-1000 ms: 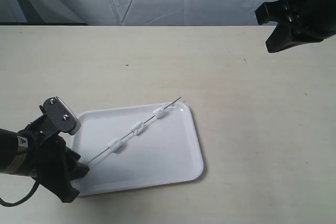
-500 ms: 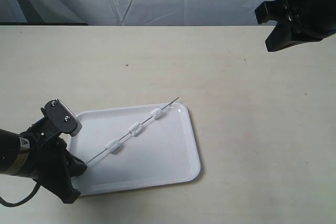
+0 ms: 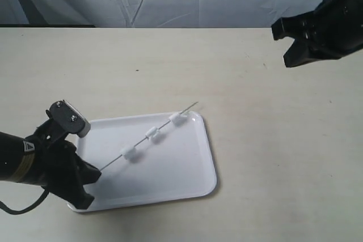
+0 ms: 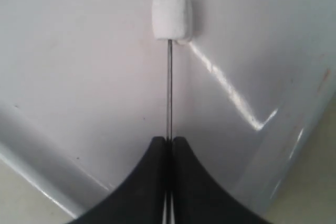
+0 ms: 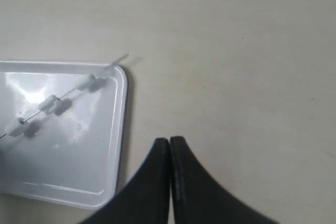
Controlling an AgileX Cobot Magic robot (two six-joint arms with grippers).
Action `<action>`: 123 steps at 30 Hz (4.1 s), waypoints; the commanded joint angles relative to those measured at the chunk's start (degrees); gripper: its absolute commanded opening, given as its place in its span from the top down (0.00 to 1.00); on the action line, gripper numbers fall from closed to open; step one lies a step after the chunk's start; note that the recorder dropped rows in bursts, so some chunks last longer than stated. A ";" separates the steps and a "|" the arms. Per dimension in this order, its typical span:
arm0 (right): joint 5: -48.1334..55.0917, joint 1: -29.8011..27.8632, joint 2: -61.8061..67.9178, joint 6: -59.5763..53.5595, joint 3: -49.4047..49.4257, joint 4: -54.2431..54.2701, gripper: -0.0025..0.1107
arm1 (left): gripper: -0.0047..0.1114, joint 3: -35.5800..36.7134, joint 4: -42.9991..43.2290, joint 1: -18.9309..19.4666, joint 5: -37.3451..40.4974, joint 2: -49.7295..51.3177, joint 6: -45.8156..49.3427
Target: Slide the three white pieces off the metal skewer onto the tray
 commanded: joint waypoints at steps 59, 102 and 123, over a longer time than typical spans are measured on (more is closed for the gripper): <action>-7.50 16.03 25.04 -58.39 14.76 78.64 0.56 | 0.96 15.31 0.18 -0.26 -17.00 -37.57 -40.21; -1.58 16.14 25.13 -57.42 13.15 78.64 0.98 | 0.72 15.31 0.18 -0.26 -15.01 -37.47 -39.76; 1.92 18.93 24.79 -58.49 9.72 78.64 0.98 | 0.72 15.82 0.18 -0.26 -19.49 -33.61 -39.83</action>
